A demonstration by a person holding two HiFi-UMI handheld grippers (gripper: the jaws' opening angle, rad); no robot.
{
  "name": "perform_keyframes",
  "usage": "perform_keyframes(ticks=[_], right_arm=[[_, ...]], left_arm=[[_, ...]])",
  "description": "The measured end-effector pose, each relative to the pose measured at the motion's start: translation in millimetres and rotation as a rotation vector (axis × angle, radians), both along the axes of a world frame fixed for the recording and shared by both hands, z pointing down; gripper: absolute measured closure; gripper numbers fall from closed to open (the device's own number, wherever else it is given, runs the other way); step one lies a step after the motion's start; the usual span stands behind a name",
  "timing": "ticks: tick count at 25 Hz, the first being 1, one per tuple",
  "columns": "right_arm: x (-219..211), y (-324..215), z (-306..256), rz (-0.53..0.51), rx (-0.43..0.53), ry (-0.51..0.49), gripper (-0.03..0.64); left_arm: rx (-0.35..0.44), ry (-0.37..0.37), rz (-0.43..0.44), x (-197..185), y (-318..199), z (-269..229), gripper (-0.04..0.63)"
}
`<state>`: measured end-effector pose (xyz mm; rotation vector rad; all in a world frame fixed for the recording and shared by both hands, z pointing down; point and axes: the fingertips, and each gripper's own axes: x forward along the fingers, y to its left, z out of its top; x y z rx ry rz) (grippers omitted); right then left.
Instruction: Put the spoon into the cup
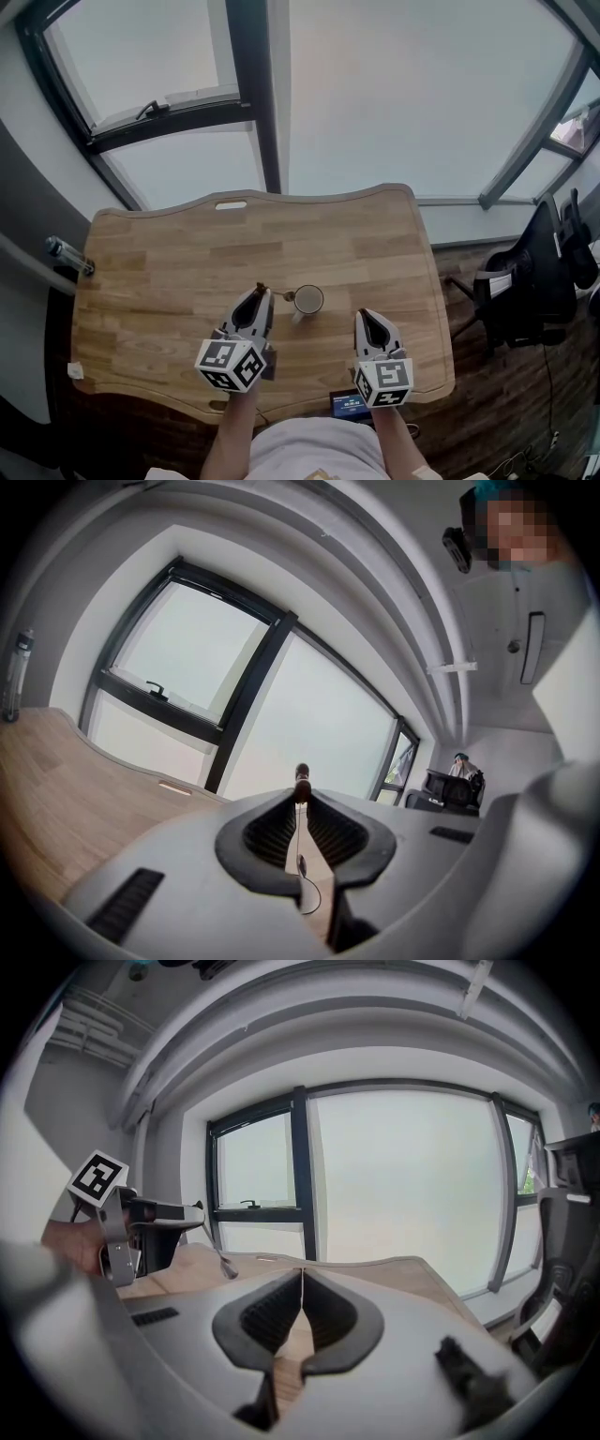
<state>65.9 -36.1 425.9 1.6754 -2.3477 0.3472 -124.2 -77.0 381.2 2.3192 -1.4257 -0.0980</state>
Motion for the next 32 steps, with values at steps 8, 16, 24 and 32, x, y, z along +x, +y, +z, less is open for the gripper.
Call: perform_keyframes(ticks=[8, 16, 24, 32], right_arm=[[1.9, -10.3, 11.0, -0.011, -0.012, -0.002, 0.584], [1.4, -19.9, 22.8, -0.019, -0.039, -0.008, 0.584], [-0.9, -31.5, 38.8, -0.029, -0.076, -0.013, 0.584], [-10.0, -38.9, 53.7, -0.058, -0.108, -0.018, 0.584]], left_arm=[[-0.011, -0.015, 0.000, 4.3, -11.0, 10.8, 0.551], [-0.045, -0.024, -0.007, 3.5, -20.7, 25.8, 0.551], [-0.088, -0.031, -0.022, -1.5, -31.5, 45.9, 0.551], [-0.128, -0.034, -0.029, -3.1, -35.7, 63.2, 0.551]])
